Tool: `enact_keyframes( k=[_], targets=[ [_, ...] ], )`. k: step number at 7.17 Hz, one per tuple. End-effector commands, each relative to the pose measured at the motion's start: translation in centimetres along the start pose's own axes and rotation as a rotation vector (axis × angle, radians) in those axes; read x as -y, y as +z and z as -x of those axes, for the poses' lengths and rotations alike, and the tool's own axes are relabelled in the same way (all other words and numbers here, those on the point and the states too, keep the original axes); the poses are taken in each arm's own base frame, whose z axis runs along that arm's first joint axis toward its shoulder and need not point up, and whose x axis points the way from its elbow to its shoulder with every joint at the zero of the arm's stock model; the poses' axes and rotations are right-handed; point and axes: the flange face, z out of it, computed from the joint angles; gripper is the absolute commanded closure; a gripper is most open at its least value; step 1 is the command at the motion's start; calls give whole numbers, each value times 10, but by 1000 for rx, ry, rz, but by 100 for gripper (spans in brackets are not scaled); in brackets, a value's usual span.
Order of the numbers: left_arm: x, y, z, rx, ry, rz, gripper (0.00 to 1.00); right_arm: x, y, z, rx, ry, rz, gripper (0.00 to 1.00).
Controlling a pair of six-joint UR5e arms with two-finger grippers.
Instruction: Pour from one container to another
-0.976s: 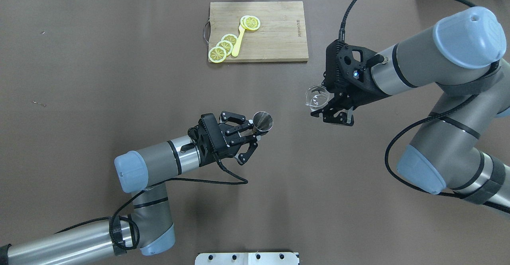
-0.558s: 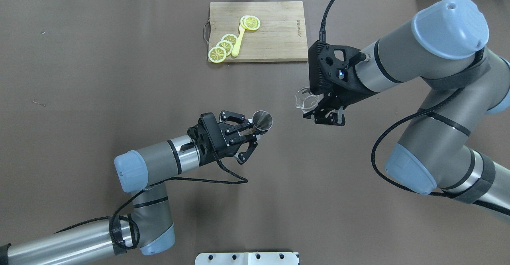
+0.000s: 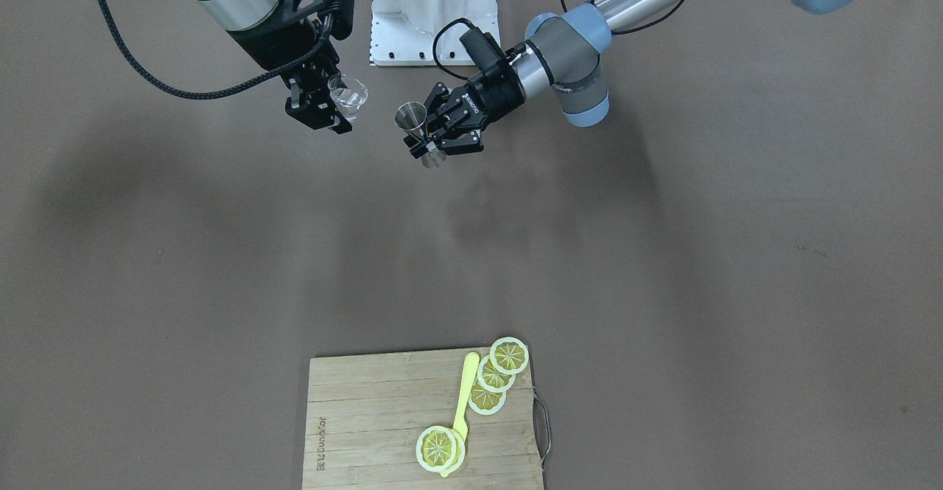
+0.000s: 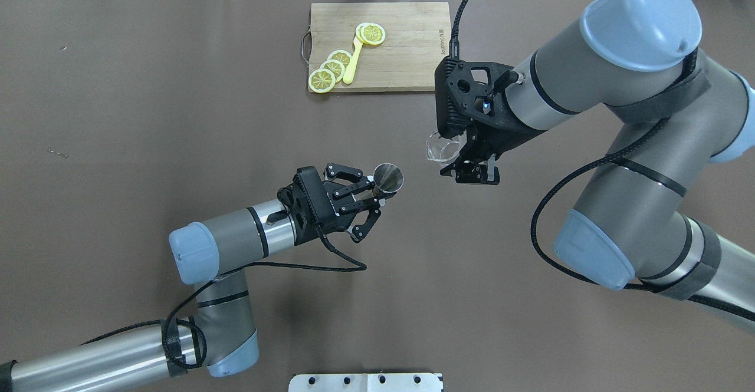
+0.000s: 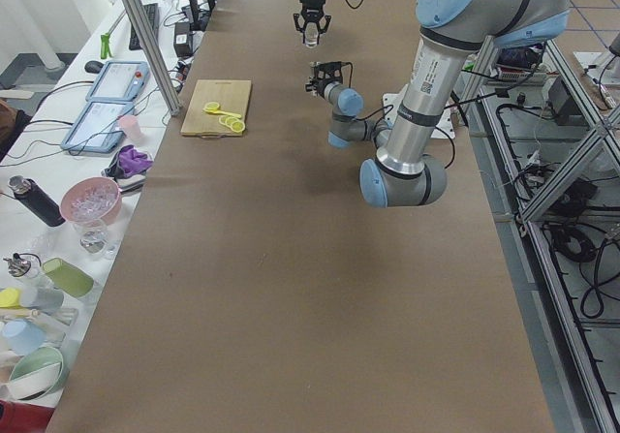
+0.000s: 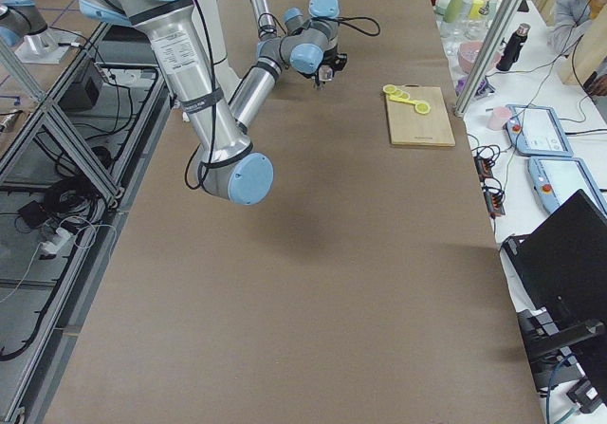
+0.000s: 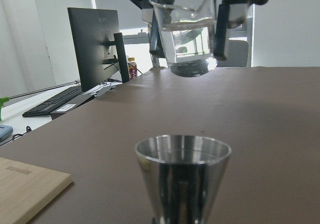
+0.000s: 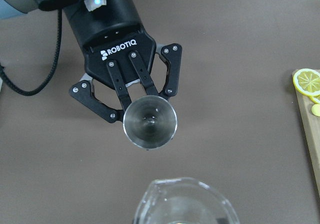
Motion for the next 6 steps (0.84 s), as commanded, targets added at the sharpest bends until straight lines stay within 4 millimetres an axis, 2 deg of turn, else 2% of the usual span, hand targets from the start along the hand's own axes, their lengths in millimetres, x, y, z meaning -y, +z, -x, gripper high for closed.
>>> enact_keyframes(
  k=[1, 3, 6],
  targets=[
    [0, 0, 1, 3, 1, -1, 100, 13, 0, 0, 3, 10, 36, 100],
    [-2, 1, 7, 11, 5, 5, 100, 23, 11, 9, 9, 12, 75, 100],
    [-2, 1, 7, 11, 5, 5, 100, 34, 16, 12, 19, 28, 128, 100]
  ],
)
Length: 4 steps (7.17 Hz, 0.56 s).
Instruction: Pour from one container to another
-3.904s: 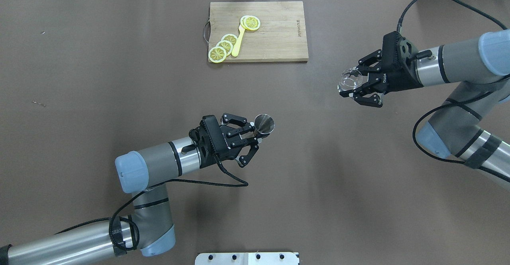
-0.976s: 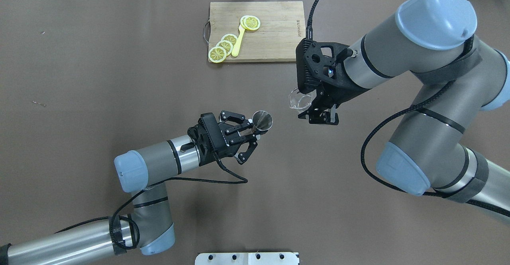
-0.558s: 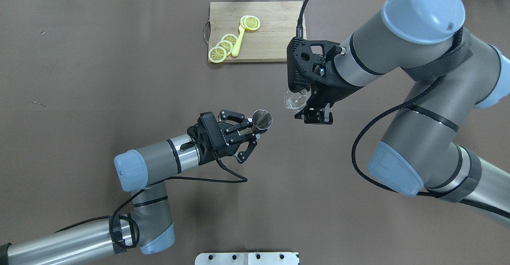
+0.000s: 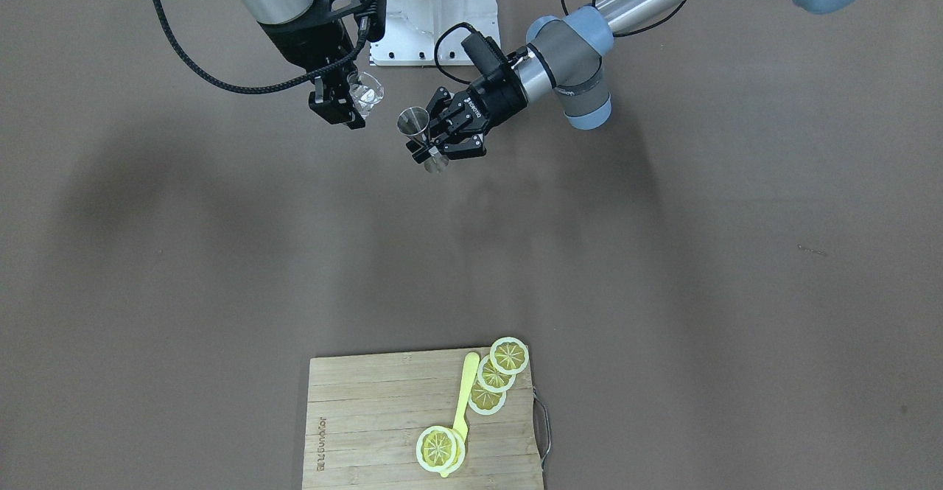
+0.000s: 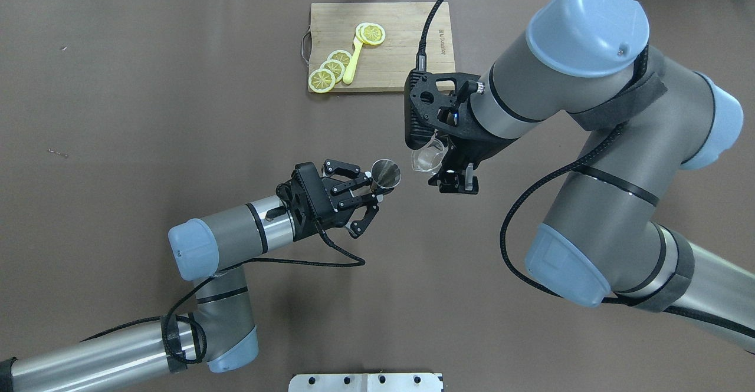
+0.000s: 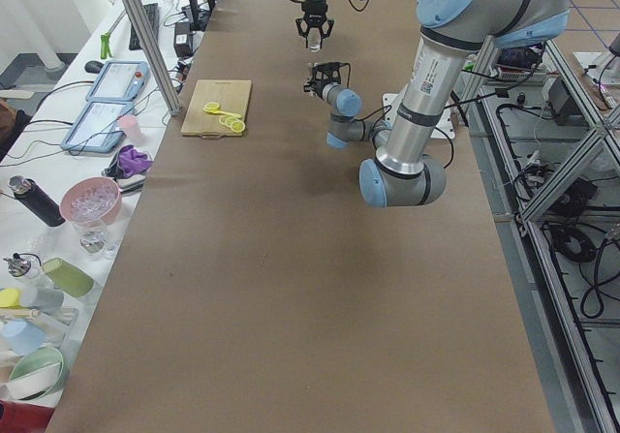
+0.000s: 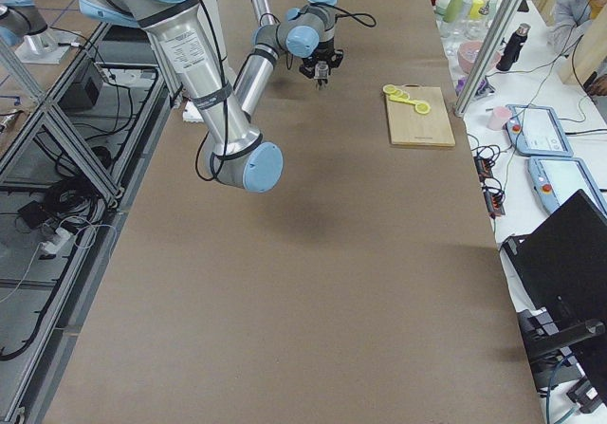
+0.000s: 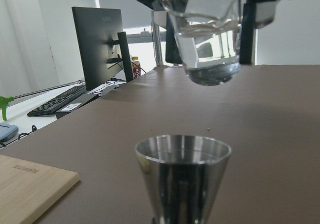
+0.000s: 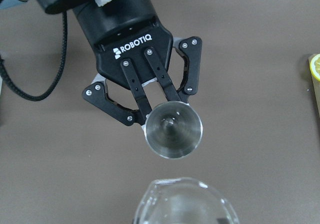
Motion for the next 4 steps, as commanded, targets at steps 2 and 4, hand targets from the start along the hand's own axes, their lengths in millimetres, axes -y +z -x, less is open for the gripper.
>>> enact_keyframes(
  k=[2, 4],
  targets=[
    [1, 2, 0, 17, -2, -3, 100, 12, 3, 4, 5, 11, 46, 100],
    [0, 4, 0, 16, -1, 2, 100, 17, 9, 8, 2, 9, 75, 100]
  ],
)
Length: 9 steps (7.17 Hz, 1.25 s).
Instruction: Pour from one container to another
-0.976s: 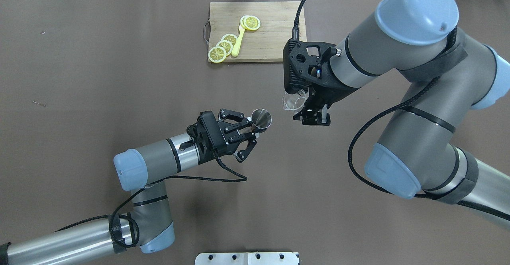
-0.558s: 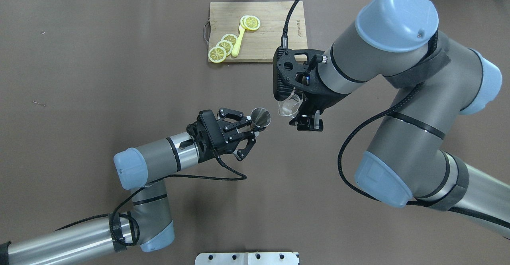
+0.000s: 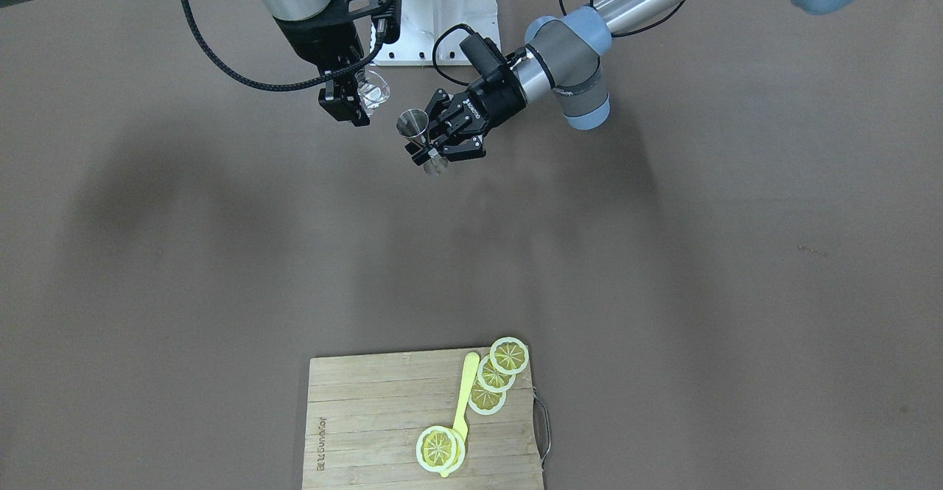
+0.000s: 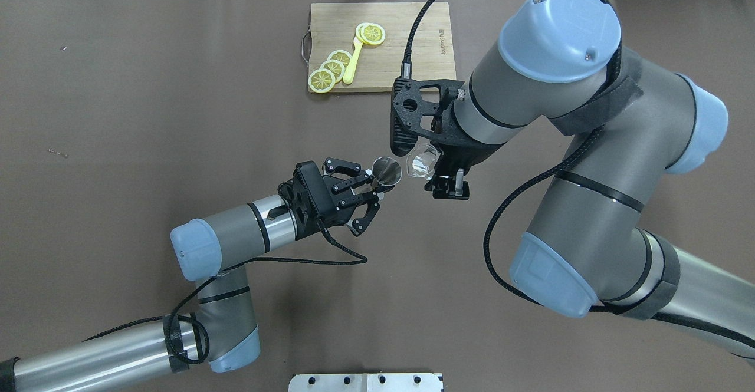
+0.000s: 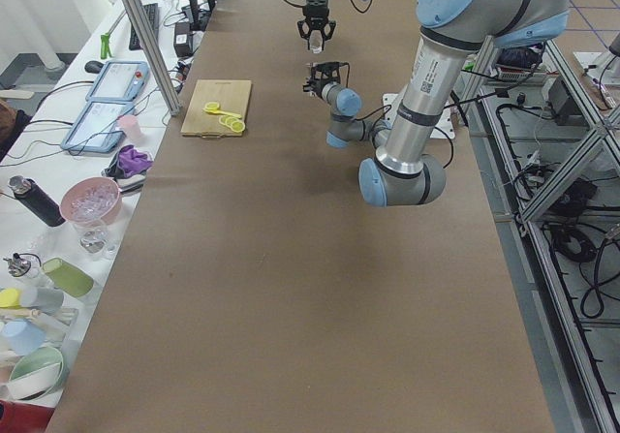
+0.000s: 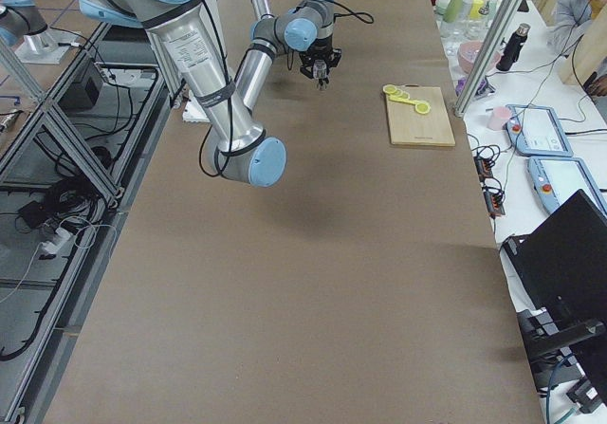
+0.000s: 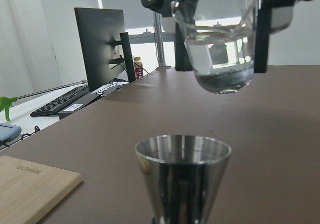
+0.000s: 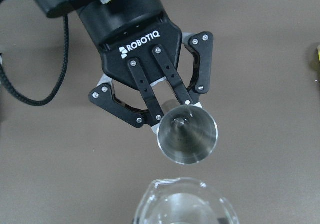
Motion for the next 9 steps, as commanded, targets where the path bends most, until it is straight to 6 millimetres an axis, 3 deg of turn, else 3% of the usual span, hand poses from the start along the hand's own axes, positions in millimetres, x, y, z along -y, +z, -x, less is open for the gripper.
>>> enact_keyframes(
  k=[1, 6, 9],
  targets=[
    [0, 0, 0, 0, -2, 0, 100, 7, 0, 2, 1, 6, 27, 100],
    [-1, -1, 0, 0, -3, -1, 100, 19, 2, -1, -7, -7, 81, 100],
    [-1, 0, 0, 0, -3, -1, 100, 46, 15, -18, -1, 0, 100, 100]
  ],
)
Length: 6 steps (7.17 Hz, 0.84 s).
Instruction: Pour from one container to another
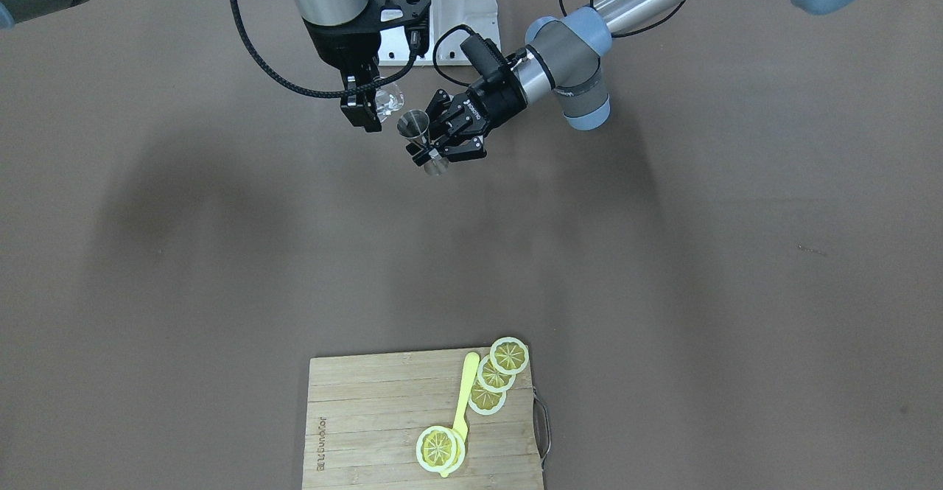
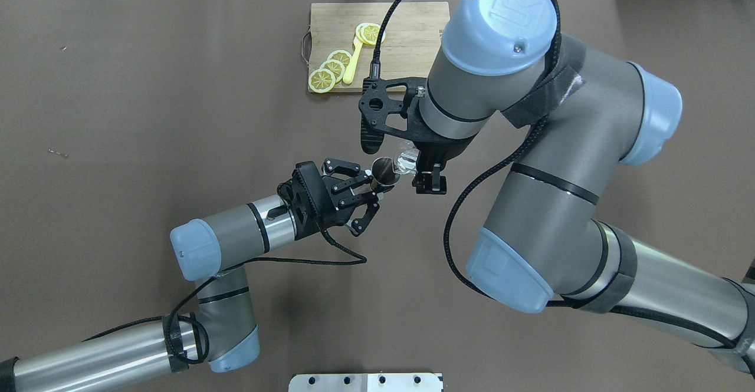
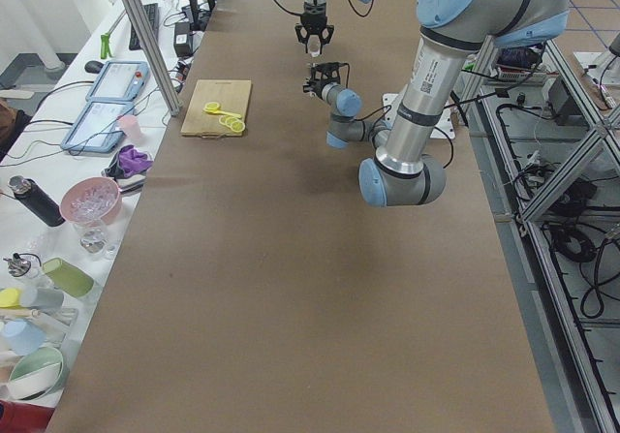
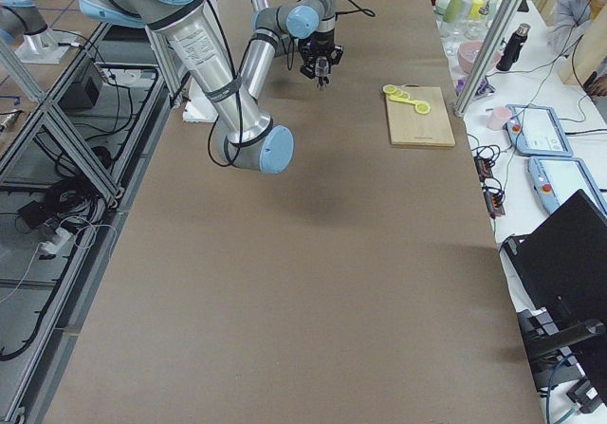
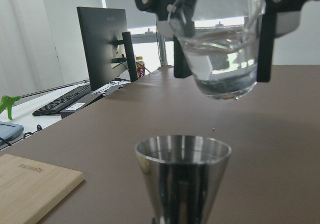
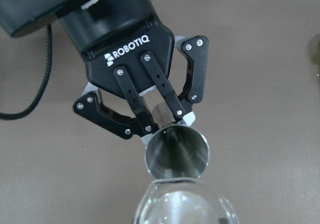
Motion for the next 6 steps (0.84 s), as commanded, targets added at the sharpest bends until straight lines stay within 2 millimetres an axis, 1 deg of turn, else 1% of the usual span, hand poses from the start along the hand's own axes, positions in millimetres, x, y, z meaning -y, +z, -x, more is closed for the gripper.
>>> enact_keyframes(
  k=[1, 2, 4, 6],
  targets=[
    [0, 1, -1, -1, -1, 0, 100, 15, 4, -8, -3, 1, 11, 100],
    [-1, 1, -1, -1, 0, 2, 100, 14, 4, -8, 0, 1, 27, 100],
    [0, 1, -1, -1, 1, 0, 100, 12, -4, -3, -4, -43, 46, 100],
    [-1, 1, 0, 0, 2, 1, 100, 14, 0, 1, -11, -98, 60, 100]
  ],
)
